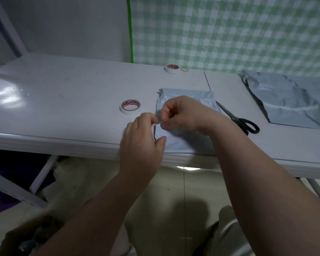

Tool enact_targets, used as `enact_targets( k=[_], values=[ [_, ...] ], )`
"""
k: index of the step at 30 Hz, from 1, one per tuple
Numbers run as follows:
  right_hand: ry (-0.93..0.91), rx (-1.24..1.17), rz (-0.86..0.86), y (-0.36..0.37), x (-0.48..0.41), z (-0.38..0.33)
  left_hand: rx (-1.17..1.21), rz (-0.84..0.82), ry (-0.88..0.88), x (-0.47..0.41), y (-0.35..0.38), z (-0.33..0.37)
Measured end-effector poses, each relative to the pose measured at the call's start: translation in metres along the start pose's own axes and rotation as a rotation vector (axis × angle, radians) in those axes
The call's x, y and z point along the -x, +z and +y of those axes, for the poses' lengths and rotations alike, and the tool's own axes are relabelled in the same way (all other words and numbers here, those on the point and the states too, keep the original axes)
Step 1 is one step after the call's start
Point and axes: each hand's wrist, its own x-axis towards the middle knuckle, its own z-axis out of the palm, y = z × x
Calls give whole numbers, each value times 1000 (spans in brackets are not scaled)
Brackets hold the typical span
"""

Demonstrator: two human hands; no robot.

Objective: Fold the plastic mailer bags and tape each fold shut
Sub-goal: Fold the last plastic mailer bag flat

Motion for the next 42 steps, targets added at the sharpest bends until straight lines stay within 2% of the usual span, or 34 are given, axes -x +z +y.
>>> enact_targets(
  k=[14, 19, 22, 28, 36, 42],
  values=[
    [-15, 84, 7, -2, -5, 5, -68, 17, 170, 2, 5, -13],
    [-11, 79, -106, -14, 0, 0, -91, -15, 107, 0, 6, -11],
    [-22, 107, -116, -17, 4, -3, -60, -50, 89, -3, 5, -11],
    [13, 160, -2, -16, 9, 6, -60, -56, 183, -3, 3, -12],
    [-123, 184, 153, -8, 19, 15, -9, -101, 373, -8, 1, -7],
    [-167, 114, 236, -1, 29, 27, 16, -128, 400, -5, 0, -8]
  ],
)
